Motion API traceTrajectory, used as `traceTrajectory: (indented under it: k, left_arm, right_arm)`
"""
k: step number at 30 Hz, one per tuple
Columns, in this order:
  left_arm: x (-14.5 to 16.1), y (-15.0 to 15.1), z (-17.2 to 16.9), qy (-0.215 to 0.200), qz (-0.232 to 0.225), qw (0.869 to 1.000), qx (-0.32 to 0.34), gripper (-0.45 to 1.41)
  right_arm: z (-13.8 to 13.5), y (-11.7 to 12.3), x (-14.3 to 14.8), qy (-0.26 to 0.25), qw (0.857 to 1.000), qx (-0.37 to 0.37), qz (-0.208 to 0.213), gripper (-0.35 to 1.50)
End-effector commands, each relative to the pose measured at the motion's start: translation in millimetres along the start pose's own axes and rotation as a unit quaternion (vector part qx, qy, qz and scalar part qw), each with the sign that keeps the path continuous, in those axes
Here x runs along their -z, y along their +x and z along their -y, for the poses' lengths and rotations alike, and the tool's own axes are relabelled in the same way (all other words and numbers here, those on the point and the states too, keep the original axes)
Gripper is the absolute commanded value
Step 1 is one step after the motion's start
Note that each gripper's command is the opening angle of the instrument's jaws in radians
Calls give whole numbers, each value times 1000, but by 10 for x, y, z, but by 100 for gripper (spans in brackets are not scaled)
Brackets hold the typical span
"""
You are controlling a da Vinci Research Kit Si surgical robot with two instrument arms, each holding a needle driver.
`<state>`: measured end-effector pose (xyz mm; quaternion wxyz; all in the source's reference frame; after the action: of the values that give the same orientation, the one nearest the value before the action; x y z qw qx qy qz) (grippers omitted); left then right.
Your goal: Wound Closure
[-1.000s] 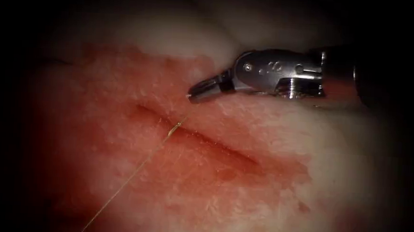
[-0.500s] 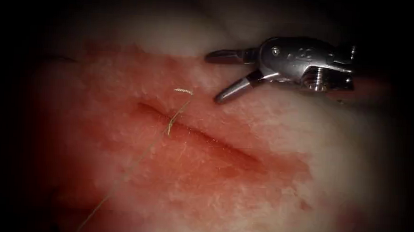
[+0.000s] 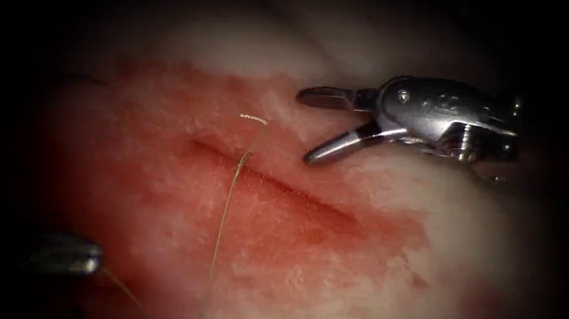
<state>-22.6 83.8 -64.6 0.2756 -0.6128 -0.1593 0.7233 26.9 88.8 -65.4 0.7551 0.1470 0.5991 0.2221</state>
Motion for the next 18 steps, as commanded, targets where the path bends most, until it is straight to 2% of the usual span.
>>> traceTrajectory:
  k: [1,2,3,4,7,9,12,16,18]
  left_arm:
    - [-3,-3,4,6,1,1000,-1,-35]
    - [-2,12,23,19,3,1000,-15,-35]
    - [-2,12,23,19,3,1000,-15,-35]
    - [-6,24,32,27,4,999,-17,-35]
    - [-15,40,42,21,1,1000,-21,-35]
    - [-27,54,53,11,-6,1000,-17,-35]
    - [-38,60,63,5,-12,1000,-15,-35]
    - [-55,57,75,-7,-19,1000,-17,-35]
    - [-61,54,84,-10,-22,1000,-18,-35]
  right_arm:
    - [5,6,-17,4,1000,-1,-7,114]
    - [13,13,-30,6,1000,-4,-15,111]
    - [13,13,-30,6,1000,-4,-15,111]
    - [19,15,-43,8,1000,-4,-20,108]
    - [25,16,-62,11,1000,-3,-25,104]
    - [36,8,-92,13,999,4,-31,99]
    - [46,-3,-111,24,999,12,-33,81]
    - [54,-13,-120,32,999,8,-34,54]
    - [59,-16,-121,38,999,7,-35,25]
